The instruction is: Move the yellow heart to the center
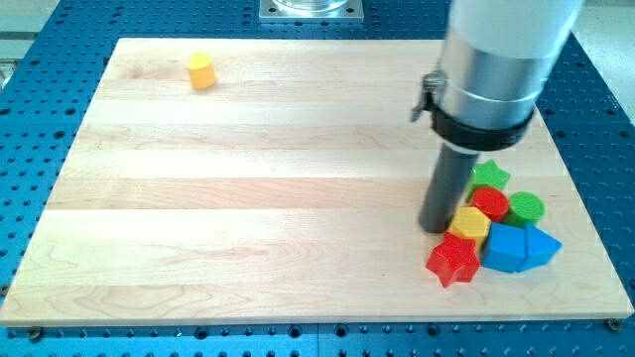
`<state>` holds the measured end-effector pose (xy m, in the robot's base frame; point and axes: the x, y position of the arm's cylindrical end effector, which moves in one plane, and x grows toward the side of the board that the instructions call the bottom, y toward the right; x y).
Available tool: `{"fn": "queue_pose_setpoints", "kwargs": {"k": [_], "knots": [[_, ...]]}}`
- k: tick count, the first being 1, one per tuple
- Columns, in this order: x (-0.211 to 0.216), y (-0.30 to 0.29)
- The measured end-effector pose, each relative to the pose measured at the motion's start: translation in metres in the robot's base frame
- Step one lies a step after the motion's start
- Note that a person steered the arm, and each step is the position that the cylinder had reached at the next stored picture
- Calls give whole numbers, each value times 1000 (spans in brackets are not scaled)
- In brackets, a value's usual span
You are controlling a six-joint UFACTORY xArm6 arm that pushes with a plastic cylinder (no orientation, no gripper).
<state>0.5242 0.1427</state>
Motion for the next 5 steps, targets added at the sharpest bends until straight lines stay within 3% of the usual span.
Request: {"fn": "queue_pose_setpoints", "kwargs": {"k": [1, 3, 4, 5], "knots": [[-52, -81], [-179, -397], [-255, -409], [-242, -338]]}}
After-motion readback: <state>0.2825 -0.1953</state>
